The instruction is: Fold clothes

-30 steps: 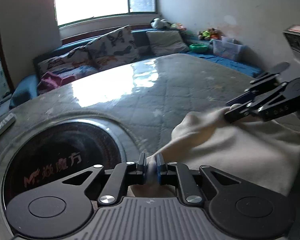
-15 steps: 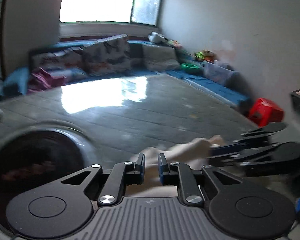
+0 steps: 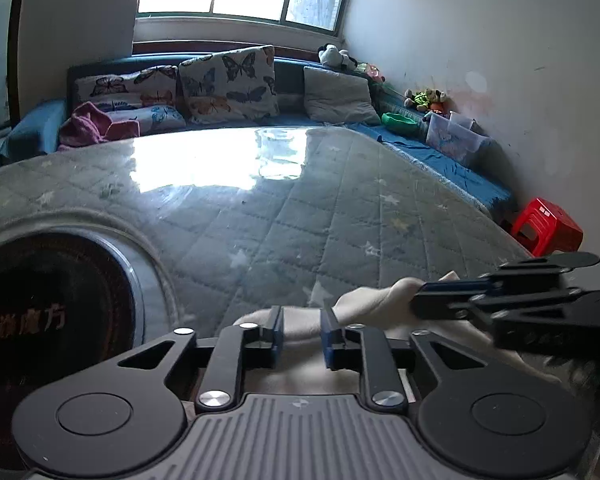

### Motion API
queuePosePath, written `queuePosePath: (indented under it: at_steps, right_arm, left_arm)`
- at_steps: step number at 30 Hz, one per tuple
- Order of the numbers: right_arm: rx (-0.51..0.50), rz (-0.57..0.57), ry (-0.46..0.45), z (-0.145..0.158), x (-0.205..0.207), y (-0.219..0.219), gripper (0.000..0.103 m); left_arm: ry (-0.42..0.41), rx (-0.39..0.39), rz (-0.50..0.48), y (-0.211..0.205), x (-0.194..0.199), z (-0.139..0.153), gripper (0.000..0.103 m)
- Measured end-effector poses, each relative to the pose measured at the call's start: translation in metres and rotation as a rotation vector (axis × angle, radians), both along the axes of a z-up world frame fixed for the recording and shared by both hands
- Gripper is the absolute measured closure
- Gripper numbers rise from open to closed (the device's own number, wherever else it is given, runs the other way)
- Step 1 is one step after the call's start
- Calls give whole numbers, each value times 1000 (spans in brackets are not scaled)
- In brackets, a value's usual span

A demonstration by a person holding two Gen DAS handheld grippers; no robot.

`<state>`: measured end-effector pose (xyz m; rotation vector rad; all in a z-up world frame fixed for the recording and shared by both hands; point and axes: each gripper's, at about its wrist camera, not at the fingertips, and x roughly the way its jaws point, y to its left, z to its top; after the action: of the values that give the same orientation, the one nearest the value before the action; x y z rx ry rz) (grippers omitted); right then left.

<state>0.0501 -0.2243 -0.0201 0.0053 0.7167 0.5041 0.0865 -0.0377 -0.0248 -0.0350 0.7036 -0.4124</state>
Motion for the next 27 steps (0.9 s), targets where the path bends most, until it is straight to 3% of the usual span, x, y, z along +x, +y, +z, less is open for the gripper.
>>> queuePosePath:
  at_steps: [4, 9, 17, 24, 27]
  right_arm:
    - [-11, -15, 30, -8, 12, 1, 91]
    - [-18, -36, -13, 3, 0, -10, 90]
    - [-51, 12, -74, 21, -51, -27, 90]
    - [-141, 25, -87, -2, -85, -21, 91]
    - [-82, -1, -75, -1, -86, -29, 91]
  left_arm:
    - [10, 21, 20, -2, 6, -8, 75]
    - [-5, 19, 42, -1, 3, -5, 73]
    - [-82, -6, -30, -13, -49, 13, 72]
    - [-73, 9, -74, -27, -85, 3, 73]
    - [-61, 22, -63, -26, -87, -4, 73]
